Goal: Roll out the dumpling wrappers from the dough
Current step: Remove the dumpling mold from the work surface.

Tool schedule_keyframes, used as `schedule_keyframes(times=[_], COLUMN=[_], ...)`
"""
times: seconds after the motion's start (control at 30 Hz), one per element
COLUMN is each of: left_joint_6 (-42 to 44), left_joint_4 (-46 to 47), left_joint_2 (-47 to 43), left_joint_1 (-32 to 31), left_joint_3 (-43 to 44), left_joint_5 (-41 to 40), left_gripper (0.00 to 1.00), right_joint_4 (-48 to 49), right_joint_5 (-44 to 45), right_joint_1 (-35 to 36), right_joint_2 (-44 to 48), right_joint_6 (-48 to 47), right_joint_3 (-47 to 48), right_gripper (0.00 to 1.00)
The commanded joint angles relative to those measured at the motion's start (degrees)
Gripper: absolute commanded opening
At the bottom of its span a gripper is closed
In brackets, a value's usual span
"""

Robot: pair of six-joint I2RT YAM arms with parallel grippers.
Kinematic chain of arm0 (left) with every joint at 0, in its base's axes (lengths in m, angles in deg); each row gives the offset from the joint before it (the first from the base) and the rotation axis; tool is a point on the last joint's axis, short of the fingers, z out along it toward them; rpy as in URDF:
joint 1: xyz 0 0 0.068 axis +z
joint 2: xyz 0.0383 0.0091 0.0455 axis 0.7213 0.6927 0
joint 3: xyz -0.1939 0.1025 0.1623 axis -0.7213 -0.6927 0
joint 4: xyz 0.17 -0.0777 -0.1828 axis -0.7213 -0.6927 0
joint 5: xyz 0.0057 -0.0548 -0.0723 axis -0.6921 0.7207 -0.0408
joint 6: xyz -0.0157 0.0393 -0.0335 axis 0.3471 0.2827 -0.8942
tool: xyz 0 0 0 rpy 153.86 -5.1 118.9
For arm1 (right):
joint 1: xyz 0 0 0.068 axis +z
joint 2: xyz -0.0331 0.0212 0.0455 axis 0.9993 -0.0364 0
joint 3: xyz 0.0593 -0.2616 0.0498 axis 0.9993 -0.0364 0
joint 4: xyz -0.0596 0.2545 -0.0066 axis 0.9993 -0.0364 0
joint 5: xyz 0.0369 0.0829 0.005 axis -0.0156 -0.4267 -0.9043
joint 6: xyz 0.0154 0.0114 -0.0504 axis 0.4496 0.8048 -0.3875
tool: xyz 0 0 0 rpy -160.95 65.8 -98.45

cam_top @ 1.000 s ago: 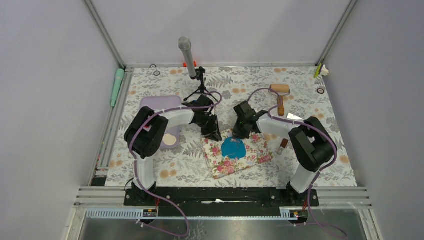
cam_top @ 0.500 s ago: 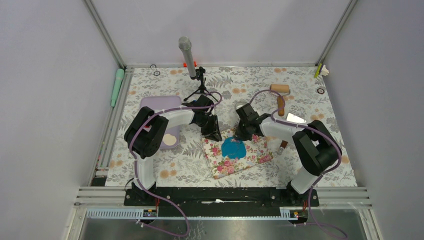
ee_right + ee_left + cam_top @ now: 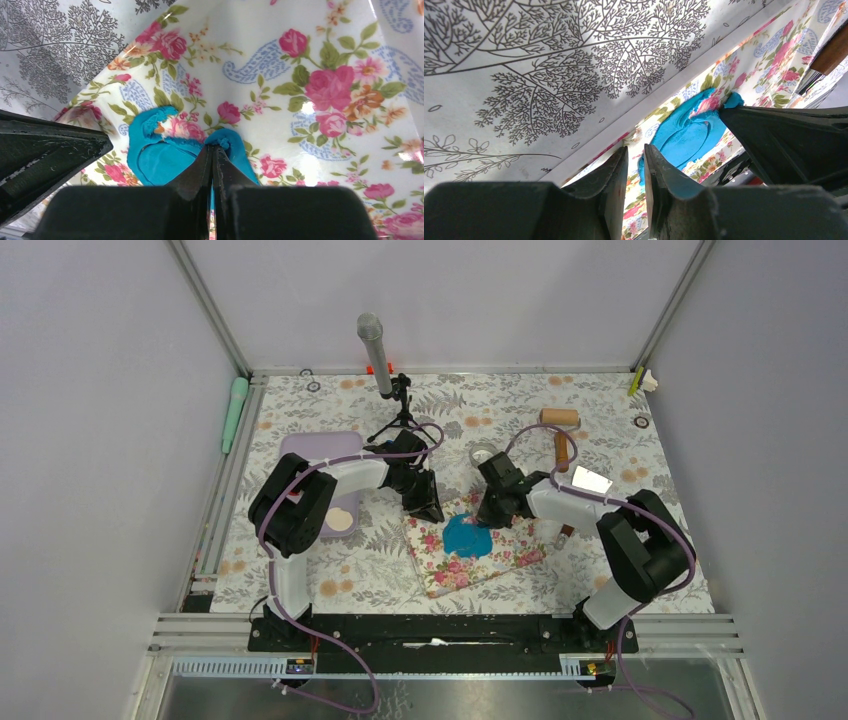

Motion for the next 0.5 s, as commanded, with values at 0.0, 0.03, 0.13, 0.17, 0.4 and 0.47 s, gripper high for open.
schedule_keyframes(times=[0.0,0.03,0.13,0.17,0.4,0.47], left_joint_6=[2.54,2.53,2.54,2.54,2.8,2.81], left_joint_4=[-3.57,-3.52,-3.57,-3.57,-3.92,-3.92], left_joint_2=[2.78,2.79,2.85,2.83,2.64,2.64], left_joint_1=[-0.3,-0.3,-0.3,-0.35,-0.3,-0.3], left_joint_3=[-2.2,-2.16,-1.98,-1.91,-1.79,-1.8], left_joint_5=[-6.0,-6.0,-5.83,-5.82,-5.93,-5.83], left_gripper=[0.25,0.25,0.25,0.25,0.25,0.25], right_joint_4=[-6.5,-6.29,-5.73,-5.49,-4.78,-4.72], right_joint_5=[2.17,2.21,2.52,2.62,1.9,1.9], right_joint_1=[0.83,1.11,1.68,1.85,3.66,4.09], right_joint_2=[2.06,1.94,0.68,0.15,-4.04,-5.35], right_joint_6=[-1.78,-1.78,-1.75,-1.71,-1.96,-2.14], right_joint_3=[1.15,2.0,4.16,4.87,9.77,10.58], right_gripper=[0.0,0.0,0.0,0.0,0.0,0.0])
